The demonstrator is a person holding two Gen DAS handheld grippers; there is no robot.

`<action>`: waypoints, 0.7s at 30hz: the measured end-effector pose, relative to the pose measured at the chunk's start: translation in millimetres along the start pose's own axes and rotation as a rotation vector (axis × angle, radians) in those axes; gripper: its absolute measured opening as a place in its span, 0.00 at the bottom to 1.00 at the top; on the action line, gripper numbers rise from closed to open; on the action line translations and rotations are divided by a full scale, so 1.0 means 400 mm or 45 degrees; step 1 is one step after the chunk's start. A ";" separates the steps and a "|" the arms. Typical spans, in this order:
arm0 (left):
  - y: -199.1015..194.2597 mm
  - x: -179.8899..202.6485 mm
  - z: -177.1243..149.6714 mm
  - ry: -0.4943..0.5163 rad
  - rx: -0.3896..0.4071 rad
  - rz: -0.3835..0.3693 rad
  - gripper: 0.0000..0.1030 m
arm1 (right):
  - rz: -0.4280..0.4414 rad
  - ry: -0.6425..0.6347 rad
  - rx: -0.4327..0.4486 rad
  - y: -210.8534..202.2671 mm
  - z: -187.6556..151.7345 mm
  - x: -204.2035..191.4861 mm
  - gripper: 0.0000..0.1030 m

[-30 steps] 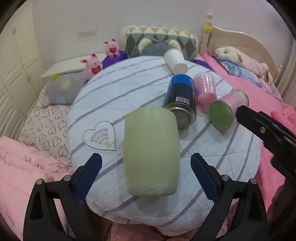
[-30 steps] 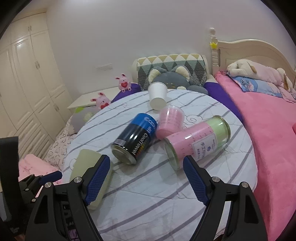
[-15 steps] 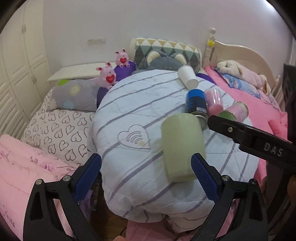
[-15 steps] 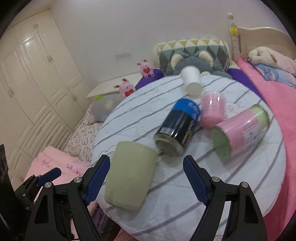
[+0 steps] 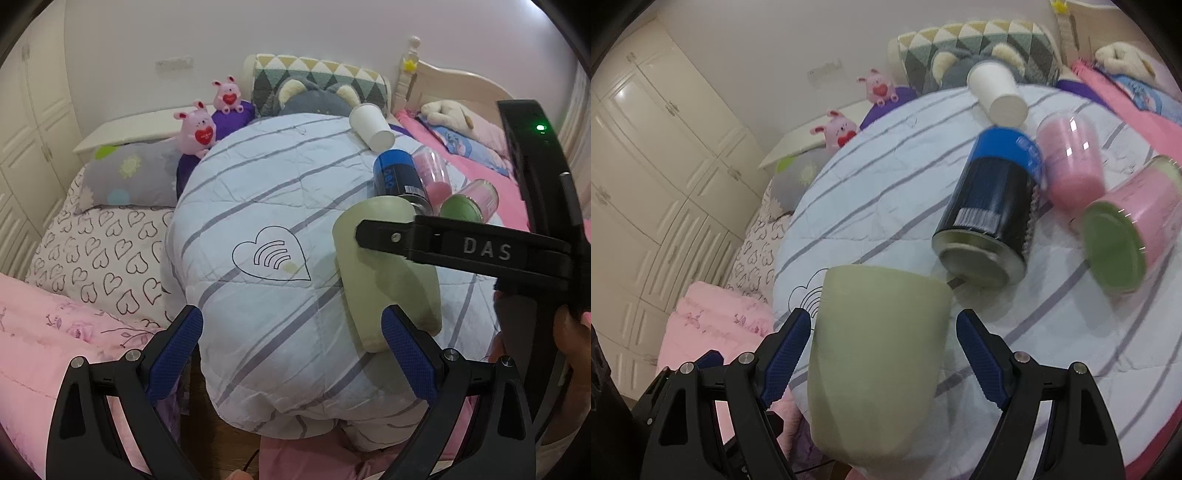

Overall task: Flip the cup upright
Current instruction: 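Grasp the pale green cup with the right gripper while the left gripper releases it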

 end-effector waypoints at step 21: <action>0.026 0.008 0.001 0.002 -0.022 -0.082 0.99 | -0.061 -0.213 0.050 -0.013 0.027 -0.066 0.81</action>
Point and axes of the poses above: each gripper's, at about its wrist camera, not at the fingertips, and y roughly the way its jaws point, x to its right, z to its top, the point moved 6 cm from there along y, roughly the way its jaws point, and after that the axes turned 1 degree about -x, right-handed, at the moved point
